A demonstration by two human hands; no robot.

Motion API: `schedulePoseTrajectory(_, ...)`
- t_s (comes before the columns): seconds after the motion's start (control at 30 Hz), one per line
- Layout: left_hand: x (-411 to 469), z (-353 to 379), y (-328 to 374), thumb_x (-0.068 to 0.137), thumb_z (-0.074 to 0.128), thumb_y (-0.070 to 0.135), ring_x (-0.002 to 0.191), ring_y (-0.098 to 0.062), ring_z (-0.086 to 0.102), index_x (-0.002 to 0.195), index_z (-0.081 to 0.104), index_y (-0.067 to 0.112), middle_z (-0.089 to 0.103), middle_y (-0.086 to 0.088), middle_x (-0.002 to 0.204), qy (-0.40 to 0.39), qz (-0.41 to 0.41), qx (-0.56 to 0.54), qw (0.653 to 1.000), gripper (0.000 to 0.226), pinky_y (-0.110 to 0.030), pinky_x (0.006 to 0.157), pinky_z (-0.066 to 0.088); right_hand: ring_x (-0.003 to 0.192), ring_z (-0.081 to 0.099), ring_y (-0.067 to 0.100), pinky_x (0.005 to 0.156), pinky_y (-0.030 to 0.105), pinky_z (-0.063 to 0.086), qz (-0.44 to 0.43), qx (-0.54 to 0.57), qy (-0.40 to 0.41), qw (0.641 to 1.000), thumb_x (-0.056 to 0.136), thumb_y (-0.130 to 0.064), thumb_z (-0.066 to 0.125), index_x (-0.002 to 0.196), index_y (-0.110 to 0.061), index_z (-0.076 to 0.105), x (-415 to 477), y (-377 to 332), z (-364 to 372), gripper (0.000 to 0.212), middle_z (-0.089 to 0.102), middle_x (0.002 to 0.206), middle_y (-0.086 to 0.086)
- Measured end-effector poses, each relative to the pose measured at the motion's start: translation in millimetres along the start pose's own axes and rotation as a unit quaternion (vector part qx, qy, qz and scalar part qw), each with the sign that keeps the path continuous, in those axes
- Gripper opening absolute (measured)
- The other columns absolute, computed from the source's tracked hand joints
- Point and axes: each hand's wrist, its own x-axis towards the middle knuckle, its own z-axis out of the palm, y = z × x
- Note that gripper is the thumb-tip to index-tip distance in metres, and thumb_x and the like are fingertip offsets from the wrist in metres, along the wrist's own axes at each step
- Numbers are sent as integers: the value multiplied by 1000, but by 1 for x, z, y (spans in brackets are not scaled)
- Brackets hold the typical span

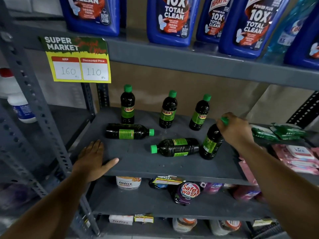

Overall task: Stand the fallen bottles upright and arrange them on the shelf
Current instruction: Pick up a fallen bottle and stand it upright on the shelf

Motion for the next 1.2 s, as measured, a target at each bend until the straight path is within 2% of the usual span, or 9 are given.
schedulePoseTrajectory(0.17, -7, -1, 0, 61, 3, 93, 148, -25, 4, 151, 8, 8, 8, -9, 162, 15, -9, 11, 1000, 124, -43, 120, 7, 118, 54, 40, 90, 47, 49, 69, 116, -21, 991, 72, -57, 73, 139, -16, 31, -24, 10, 19, 89, 54, 131, 19)
schedulePoseTrajectory(0.33, -9, -3, 3, 62, 3, 92, 148, -23, -3, 152, 2, 9, -2, -7, 163, 5, -8, 10, 1000, 122, -42, 120, 5, 120, 53, 35, 94, 46, 48, 146, 175, -35, 973, 44, -73, 79, 130, -14, 41, -44, 24, 56, 111, 56, 127, 13)
schedulePoseTrajectory(0.57, -7, -4, 3, 61, 2, 93, 148, -24, -1, 152, 5, 8, 0, -8, 163, 9, -5, 16, 1000, 124, -42, 120, 6, 103, 62, 31, 79, 32, 43, 197, 239, -30, 950, 63, -32, 79, 122, -17, 51, -32, 27, 74, 67, 64, 110, 6)
schedulePoseTrajectory(0.7, -8, -3, 2, 62, 2, 93, 148, -23, -2, 152, 3, 9, -1, -8, 163, 6, -7, 26, 1000, 123, -41, 119, 6, 117, 53, 34, 91, 39, 46, 176, 219, -10, 960, 60, -48, 86, 127, -12, 49, -27, 26, 81, 84, 57, 125, 14)
schedulePoseTrajectory(0.8, -7, -4, 2, 61, 0, 93, 148, -23, -3, 152, 1, 9, -2, -8, 163, 1, -8, 25, 1000, 124, -41, 120, 4, 103, 61, 31, 79, 33, 43, 199, 242, -7, 950, 64, -37, 85, 118, -13, 53, -20, 22, 79, 67, 64, 110, 8)
schedulePoseTrajectory(0.87, -7, -4, 2, 60, 0, 93, 148, -23, -3, 152, 1, 9, -2, -8, 163, -2, -8, 20, 1000, 125, -41, 120, 4, 97, 58, 26, 78, 32, 42, 204, 262, -24, 943, 66, -32, 83, 126, -12, 46, -16, 19, 77, 73, 60, 112, 5)
schedulePoseTrajectory(0.97, -6, -4, 3, 60, 0, 93, 148, -23, -3, 152, 1, 9, -2, -8, 163, -2, -7, 20, 1000, 125, -41, 120, 3, 101, 59, 23, 84, 38, 49, 183, 237, 15, 954, 56, -47, 86, 123, -14, 47, -13, 20, 80, 84, 61, 112, 2)
schedulePoseTrajectory(1.1, -7, -2, 1, 63, 3, 92, 148, -23, -3, 152, 1, 9, -2, -8, 163, 4, -4, 23, 1000, 121, -41, 119, 3, 97, 56, 21, 82, 33, 42, 178, 284, -15, 942, 70, -22, 82, 132, -12, 39, -12, 21, 79, 77, 56, 109, -1)
schedulePoseTrajectory(1.2, -8, -2, 1, 64, 5, 92, 148, -23, -3, 152, 2, 8, -1, -8, 163, 8, -2, 22, 1000, 121, -41, 119, 4, 96, 56, 16, 83, 31, 42, 157, 283, -19, 946, 66, -30, 86, 128, -13, 45, -14, 27, 84, 76, 59, 109, -4)
